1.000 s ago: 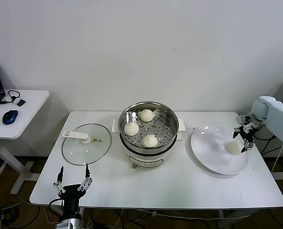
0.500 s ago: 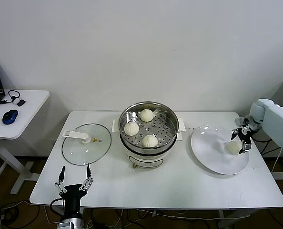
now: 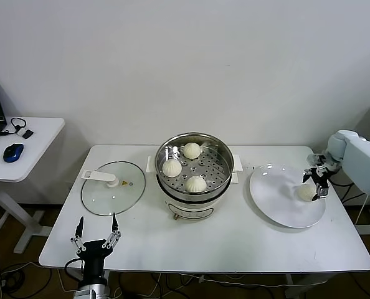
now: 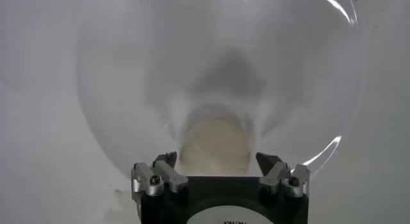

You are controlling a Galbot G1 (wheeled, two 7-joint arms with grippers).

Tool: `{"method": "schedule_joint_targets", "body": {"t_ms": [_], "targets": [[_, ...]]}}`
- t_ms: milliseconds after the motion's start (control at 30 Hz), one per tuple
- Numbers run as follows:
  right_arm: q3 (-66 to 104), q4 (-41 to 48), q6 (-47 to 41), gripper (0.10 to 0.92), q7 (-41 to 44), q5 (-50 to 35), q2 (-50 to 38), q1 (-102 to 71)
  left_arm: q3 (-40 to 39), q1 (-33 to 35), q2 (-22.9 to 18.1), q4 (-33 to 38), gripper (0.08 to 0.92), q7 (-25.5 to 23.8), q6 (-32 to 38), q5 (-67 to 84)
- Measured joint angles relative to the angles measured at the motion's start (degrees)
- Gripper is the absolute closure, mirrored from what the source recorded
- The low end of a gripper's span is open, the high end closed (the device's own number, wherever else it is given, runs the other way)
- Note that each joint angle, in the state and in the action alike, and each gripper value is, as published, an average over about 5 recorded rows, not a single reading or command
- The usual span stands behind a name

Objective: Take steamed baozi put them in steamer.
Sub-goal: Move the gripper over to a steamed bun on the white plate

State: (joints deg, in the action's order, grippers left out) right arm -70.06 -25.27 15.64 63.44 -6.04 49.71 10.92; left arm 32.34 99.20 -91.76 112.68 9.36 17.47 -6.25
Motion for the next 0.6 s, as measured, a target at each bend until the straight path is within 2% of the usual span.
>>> {"method": "schedule_joint_targets", "body": {"t_ms": [100, 333, 600], "targets": [[0.12, 0.02, 0.01, 0.312, 0.19, 0.13, -0.06, -0.04, 0.06, -0.07, 0.02, 0.04, 0.177, -0.01, -0.04, 0.11], [0.33, -0.19, -0.01, 0.364, 0.27, 0.25, -0.31, 0.14, -0.03, -0.20, 0.02, 0.10, 0.177, -0.02, -0.17, 0.12], [-1.87, -3.24, -0.99, 0.379, 0.59, -1.01, -2.07, 2.46, -0.05, -0.05, 0.02, 0.59, 0.177, -0.06, -0.34, 0.15]]}}
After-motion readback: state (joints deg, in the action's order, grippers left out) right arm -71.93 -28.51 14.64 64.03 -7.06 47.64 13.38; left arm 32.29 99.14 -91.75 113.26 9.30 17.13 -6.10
